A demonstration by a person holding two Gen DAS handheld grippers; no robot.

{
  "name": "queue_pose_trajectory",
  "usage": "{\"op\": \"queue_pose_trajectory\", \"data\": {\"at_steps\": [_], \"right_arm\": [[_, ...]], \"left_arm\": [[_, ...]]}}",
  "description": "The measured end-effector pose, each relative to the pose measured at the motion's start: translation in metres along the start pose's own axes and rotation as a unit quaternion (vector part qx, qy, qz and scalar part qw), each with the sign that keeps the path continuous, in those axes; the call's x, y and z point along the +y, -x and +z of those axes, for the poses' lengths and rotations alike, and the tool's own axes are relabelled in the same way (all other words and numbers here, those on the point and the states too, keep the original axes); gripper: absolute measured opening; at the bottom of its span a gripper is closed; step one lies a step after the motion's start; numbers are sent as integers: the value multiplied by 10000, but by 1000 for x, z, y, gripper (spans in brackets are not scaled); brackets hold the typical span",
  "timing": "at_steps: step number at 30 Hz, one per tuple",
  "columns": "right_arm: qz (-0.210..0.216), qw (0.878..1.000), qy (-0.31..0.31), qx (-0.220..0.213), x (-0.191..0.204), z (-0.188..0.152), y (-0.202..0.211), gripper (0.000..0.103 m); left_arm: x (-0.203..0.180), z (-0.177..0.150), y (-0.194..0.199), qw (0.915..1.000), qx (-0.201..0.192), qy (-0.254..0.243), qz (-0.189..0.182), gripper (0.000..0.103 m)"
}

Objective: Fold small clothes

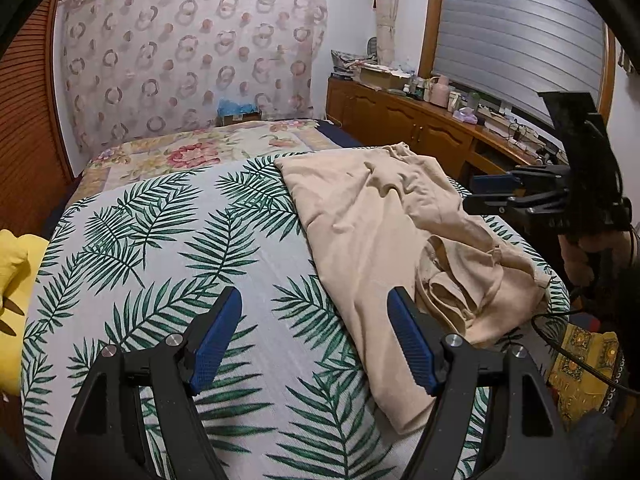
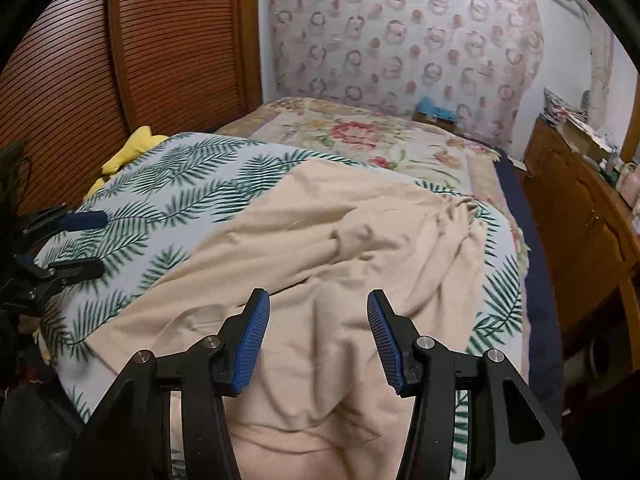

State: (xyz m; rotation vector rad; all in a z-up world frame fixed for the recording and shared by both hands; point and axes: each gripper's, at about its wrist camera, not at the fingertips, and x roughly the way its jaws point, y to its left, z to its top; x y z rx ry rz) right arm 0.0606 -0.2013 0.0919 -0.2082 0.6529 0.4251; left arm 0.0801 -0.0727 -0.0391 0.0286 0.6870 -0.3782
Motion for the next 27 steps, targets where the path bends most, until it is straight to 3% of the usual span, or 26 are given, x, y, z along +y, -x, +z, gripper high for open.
{"op": "queue_pose_trajectory", "data": {"at_steps": [12,17,23,25,27], "right_arm": [[19,9997,148,-174,-3,-14,46,53],[202,9996,62,169,5,-26,12,53],[333,9983,-11,474,16,-19,-31,53],[418,9981,-5,458,18,-19,-34,37],[610,9971,76,444,18,-21,-30,10]], "left_arm": [[-2,-6,8,10000,-21,16,25,76],[0,-12,-1,9999,117,64,15,76],[-6,-20,-12,9995,306,43,-37,76],[-8,-21,-15,9994,349,29,-66,76],[-10,-22,-17,9992,383,27,-109,76]]}}
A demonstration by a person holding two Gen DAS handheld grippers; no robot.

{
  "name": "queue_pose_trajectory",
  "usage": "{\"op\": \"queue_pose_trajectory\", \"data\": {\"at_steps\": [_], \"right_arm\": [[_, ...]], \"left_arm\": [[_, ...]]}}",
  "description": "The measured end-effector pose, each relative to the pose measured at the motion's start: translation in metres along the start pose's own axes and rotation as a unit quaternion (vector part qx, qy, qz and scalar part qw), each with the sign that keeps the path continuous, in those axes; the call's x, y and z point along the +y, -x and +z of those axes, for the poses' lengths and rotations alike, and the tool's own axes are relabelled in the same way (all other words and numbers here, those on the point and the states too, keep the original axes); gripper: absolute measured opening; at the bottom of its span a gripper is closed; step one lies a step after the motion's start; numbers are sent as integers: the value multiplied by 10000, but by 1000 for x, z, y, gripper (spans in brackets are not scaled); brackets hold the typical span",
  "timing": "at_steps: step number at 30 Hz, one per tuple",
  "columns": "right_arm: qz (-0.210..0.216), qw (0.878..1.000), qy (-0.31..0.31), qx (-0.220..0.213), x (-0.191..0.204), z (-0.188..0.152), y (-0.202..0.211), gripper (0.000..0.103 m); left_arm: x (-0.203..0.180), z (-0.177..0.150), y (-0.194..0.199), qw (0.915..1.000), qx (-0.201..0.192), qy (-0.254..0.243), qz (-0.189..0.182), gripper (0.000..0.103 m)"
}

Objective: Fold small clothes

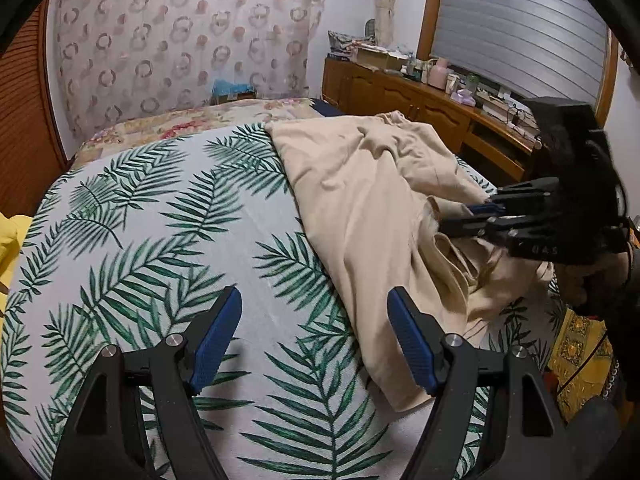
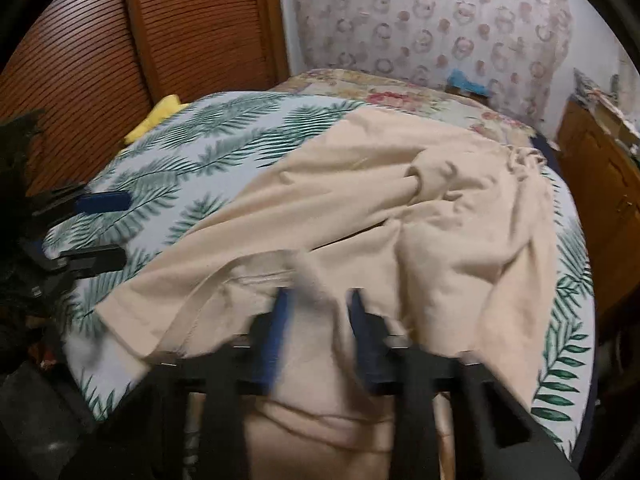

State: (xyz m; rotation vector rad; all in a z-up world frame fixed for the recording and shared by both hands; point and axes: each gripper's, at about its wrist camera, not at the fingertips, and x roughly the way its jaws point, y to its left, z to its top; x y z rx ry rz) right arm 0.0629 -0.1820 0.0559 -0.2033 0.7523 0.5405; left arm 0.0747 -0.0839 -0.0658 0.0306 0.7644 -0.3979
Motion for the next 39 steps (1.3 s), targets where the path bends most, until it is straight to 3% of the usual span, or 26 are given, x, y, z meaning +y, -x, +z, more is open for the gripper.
{"op": "queue_pose_trajectory", "data": {"at_steps": [3,13,20,23,29,39], "right_arm": [[64,9999,66,-115,-1,-8,15,3],[-463,9970,-179,-593,-19,-57,100,2],[-721,9951,-499,-463,-31,-83,118,2],[-789,9951,-482,-355,-27,-88,118,10],[-970,9933,-469,-422,-28,-82,125,44],[-714,9942,-539,-602,-21,-82,136,46]], "left_arm": [[-5,-1,-2,10000,47,-48,-72,76],[-20,-3,-8,9995,164,-174,-209,76],[-25,-2,-8,9993,190,-237,-237,76],[-25,-3,-8,9993,198,-234,-216,76],[-25,0,-2,9998,32,-168,-112,76],[-21,-1,0,9999,-38,-110,-64,76]]}}
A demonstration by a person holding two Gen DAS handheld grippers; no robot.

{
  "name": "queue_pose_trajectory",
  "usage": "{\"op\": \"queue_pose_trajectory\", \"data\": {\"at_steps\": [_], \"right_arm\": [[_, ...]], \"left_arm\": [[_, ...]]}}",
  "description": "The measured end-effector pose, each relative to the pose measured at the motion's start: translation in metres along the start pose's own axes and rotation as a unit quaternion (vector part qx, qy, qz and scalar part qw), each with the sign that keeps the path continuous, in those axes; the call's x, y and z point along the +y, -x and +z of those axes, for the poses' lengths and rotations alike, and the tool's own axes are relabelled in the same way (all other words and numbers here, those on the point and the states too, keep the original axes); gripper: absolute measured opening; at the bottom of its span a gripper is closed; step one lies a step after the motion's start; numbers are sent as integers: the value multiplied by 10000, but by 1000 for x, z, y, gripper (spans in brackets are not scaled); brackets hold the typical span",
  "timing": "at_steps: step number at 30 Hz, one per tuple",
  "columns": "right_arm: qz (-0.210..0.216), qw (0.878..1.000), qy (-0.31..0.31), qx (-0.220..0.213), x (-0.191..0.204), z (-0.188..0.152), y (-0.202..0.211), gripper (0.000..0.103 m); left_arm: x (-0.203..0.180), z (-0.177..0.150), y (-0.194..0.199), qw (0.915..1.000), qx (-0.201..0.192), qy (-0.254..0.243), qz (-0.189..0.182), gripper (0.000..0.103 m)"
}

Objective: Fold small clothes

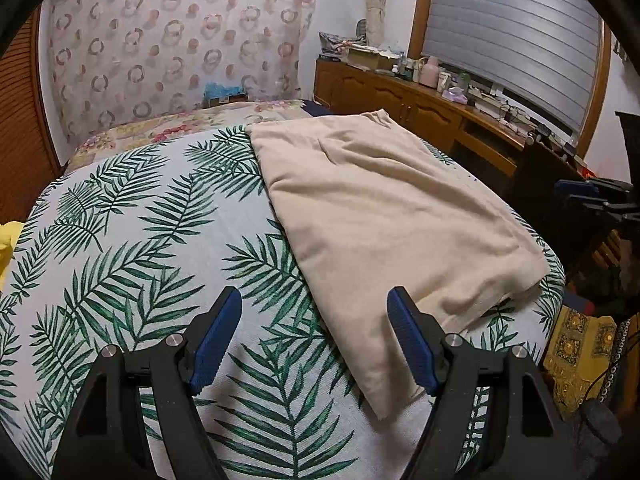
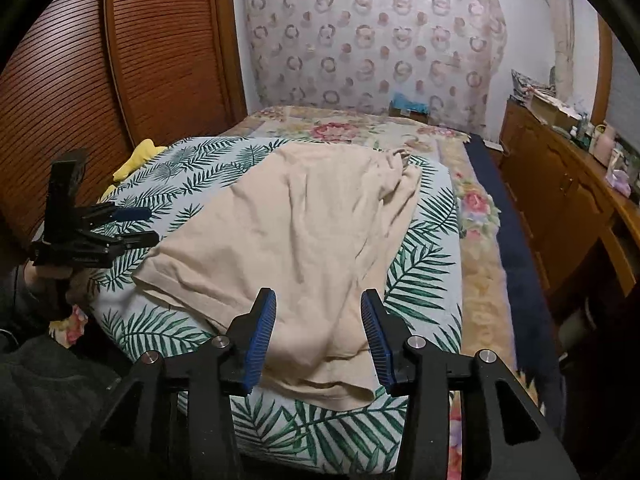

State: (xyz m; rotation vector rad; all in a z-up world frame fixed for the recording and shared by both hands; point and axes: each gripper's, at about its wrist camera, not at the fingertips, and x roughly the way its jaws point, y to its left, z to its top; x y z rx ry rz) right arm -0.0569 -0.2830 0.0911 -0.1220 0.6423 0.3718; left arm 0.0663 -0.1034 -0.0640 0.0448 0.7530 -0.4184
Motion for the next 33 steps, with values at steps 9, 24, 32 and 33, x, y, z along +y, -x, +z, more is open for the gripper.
{"op": "queue_pose_trajectory", "data": {"at_steps": [9,24,32,33], "right_arm": [[-184,9994,-255,170,-9,-5,-17,46],[-456,9932,-791,729,-25,-20,-84,76],[111,9954,-673,674,-11,-22,-84,76],[158,9957,-629,668,-8,-22,-86,75]], "left_arm": [[-9,-2,-7,9997,166,-191,-59,64],[-13,-11,-16,9981,532,-226,-197,50],[-15,-14,-15,9976,554,-261,-327,45],[-15,-14,-15,9975,559,-266,-353,42]]}}
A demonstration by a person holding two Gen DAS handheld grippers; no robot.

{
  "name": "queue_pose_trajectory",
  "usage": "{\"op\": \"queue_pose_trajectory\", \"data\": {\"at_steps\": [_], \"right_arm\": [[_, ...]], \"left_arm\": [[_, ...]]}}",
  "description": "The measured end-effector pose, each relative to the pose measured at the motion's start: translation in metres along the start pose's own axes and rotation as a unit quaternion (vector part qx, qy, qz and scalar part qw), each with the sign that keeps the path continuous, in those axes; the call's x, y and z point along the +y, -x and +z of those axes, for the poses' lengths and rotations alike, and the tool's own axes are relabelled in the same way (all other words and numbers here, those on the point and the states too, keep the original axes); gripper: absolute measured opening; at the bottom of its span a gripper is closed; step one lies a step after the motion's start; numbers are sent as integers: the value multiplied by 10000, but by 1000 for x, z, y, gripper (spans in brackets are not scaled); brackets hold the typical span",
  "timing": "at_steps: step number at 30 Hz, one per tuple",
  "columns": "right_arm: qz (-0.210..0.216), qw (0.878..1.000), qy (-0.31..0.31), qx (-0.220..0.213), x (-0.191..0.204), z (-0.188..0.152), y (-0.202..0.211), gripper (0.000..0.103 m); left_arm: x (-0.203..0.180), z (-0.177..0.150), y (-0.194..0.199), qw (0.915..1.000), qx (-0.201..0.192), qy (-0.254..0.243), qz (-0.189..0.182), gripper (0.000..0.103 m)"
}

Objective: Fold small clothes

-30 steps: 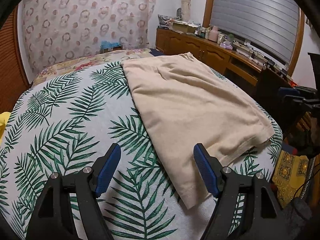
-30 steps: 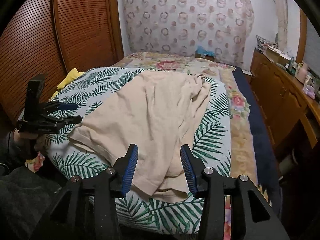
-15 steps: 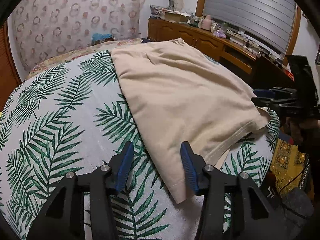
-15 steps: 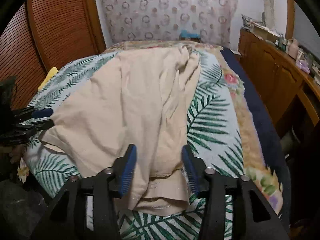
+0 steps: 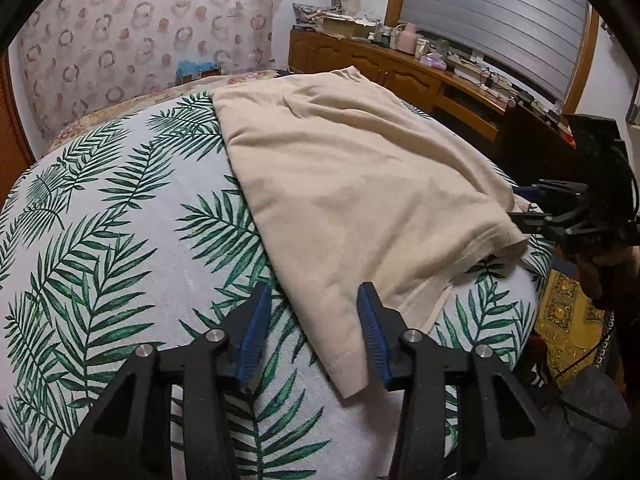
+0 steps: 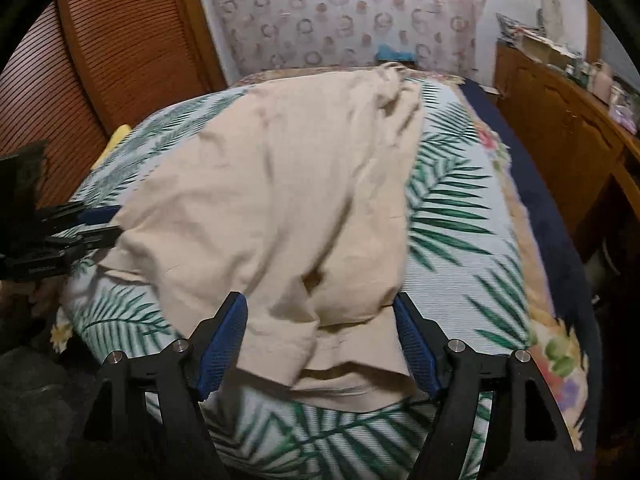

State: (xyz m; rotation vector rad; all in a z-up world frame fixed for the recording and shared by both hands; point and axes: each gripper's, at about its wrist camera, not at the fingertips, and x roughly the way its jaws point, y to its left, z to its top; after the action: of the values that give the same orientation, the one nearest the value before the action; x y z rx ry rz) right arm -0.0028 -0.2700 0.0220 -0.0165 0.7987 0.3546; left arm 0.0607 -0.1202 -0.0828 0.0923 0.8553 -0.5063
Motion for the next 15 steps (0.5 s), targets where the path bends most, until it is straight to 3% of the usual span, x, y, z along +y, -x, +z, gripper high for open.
{"op": "queue_pose_trajectory", "data": {"at_steps": [7,13,14,15], "right_arm": [[-301,9991,311,-10,7,-5,-3,48],[-128,9992,380,-45,12,-7,0,21],[-89,9992,383,-54,12,-8,-1,16],[-83,9992,385,-71,12,-8,-1,14]], "left_arm": [[-3,-3,3,10000,12,1,-8,40],[-4,-7,6,10000,29,-11,-79,40],[-4,-7,7,9999,28,9,-152,39],[-3,-7,7,9998,26,19,-191,30]]}}
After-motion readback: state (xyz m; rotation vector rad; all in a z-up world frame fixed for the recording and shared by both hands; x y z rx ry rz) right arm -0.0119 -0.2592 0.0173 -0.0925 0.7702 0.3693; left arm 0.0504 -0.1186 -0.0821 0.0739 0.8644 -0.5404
